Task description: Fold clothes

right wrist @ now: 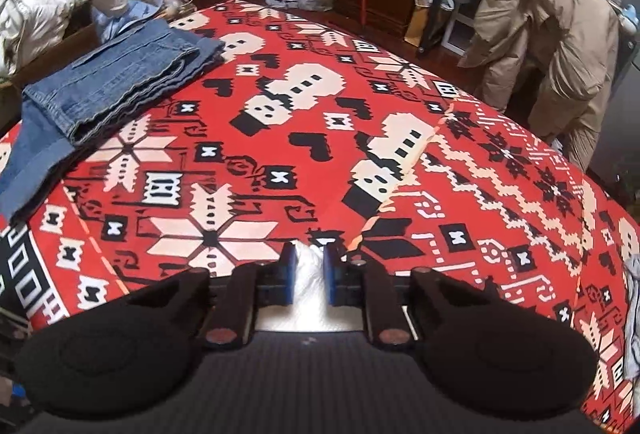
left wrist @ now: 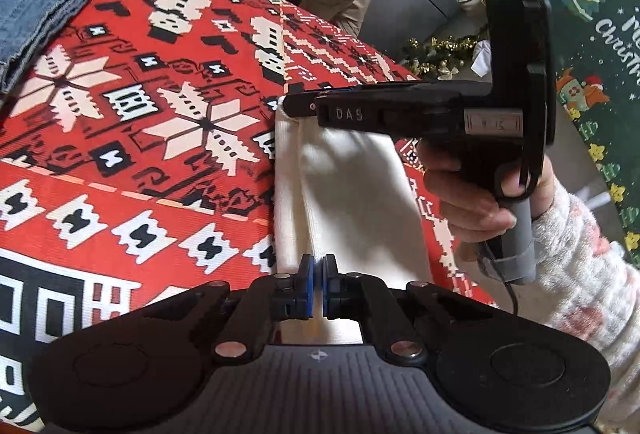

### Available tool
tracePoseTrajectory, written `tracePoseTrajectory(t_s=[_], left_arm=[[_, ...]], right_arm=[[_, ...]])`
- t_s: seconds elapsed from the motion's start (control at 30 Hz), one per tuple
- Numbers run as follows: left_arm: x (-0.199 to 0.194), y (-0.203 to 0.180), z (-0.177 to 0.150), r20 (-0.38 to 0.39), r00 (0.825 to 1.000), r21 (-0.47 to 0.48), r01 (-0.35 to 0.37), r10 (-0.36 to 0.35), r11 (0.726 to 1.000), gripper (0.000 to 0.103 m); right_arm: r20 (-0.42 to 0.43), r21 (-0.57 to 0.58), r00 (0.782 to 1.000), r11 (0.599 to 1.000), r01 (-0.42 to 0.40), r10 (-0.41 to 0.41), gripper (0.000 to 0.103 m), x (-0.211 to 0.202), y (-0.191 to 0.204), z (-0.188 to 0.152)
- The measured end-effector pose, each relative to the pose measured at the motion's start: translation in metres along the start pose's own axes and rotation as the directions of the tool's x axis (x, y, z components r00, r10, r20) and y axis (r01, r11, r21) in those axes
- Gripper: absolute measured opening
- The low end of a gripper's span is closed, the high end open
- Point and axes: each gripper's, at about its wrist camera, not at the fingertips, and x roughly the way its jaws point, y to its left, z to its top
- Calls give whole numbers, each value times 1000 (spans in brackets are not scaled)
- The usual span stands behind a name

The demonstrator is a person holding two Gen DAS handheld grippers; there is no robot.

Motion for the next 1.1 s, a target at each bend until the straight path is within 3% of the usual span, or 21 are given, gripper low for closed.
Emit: tracePoseTrajectory(t_s=[0.27, 0.37, 0.43, 0.5, 0.7, 0.8, 0.83, 0.97, 1.1], left_arm=[[-5, 7, -6, -29, 999, -13, 19, -20, 1000, 5], [-13, 11, -5, -38, 996, -53, 76, -78, 996, 8], [-20, 12, -5, -24, 994, -60, 106, -107, 993, 26], [-21, 9, -6, -16, 995, -45, 95, -96, 994, 30], [-1, 8, -12, -78, 994, -23, 72, -73, 997, 29], [-5, 5, -16, -52, 997, 8, 61, -61, 998, 10], [-7, 3, -18, -43, 997, 19, 58, -57, 998, 8], [-12, -3, -24, -23, 999, 69, 37, -35, 997, 7], [-5, 4, -27, -51, 998, 35, 47, -45, 998, 7]], right_arm=[[5, 52, 1000, 999, -2, 2, 16, 6, -3, -1], [22, 77, 1000, 997, -12, 10, 18, -1, -5, 0], [39, 99, 999, 995, -27, 23, 19, -9, -6, -1], [56, 115, 998, 992, -43, 37, 20, -18, -7, -2], [59, 102, 997, 993, -65, 59, 20, -33, -2, -14], [49, 104, 997, 993, -62, 58, 18, -30, -2, -19], [47, 103, 997, 993, -61, 56, 13, -28, -3, -20], [44, 94, 998, 994, -54, 50, 11, -20, -3, -22], [39, 119, 998, 991, -61, 57, 10, -22, -5, -19]])
